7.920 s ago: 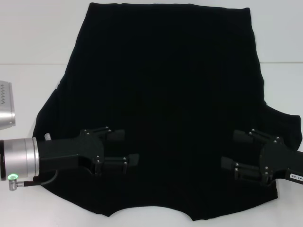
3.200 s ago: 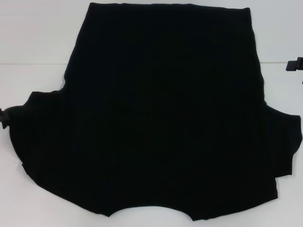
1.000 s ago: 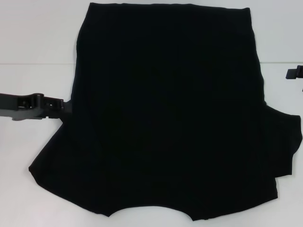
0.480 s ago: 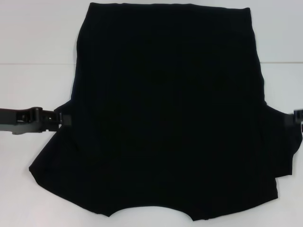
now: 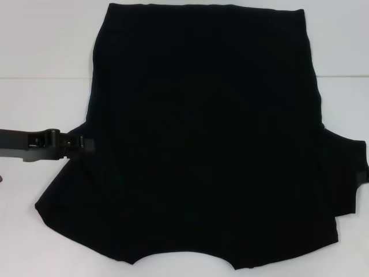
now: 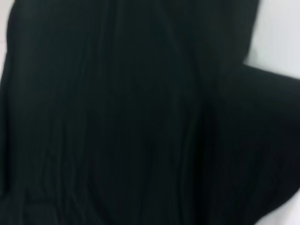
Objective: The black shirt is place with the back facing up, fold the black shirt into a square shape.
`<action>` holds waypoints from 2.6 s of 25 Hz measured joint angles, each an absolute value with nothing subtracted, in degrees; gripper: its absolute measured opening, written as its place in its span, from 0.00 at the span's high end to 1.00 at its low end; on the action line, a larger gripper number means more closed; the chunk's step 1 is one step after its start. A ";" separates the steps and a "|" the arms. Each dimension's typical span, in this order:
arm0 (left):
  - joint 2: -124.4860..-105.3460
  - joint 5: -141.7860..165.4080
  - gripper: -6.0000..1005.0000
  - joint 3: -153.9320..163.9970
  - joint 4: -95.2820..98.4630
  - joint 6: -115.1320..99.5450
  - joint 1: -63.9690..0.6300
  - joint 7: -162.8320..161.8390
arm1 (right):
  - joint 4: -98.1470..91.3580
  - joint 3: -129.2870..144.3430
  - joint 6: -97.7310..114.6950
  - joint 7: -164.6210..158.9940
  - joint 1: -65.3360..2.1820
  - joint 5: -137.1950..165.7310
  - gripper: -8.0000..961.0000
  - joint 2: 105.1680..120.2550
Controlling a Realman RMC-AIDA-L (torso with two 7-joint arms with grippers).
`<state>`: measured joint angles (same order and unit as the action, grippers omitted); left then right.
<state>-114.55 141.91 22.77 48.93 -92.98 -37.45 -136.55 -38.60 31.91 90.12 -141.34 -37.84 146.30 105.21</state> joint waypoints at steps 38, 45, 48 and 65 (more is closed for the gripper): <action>-114.70 141.41 0.47 22.68 47.37 -91.06 -37.18 -136.78 | -32.81 33.44 81.31 -142.18 -39.19 150.25 0.93 108.00; -114.73 141.41 0.47 22.41 47.37 -91.05 -36.95 -136.75 | -36.94 25.99 78.61 -141.64 -36.86 149.49 0.98 107.71; -114.77 141.41 0.47 22.31 47.37 -91.11 -36.91 -136.72 | -37.74 23.93 78.24 -140.62 -36.43 147.27 0.98 107.50; -114.59 141.30 0.47 22.13 47.37 -91.11 -37.28 -136.95 | -37.78 34.73 80.95 -126.88 -41.32 138.97 0.98 108.87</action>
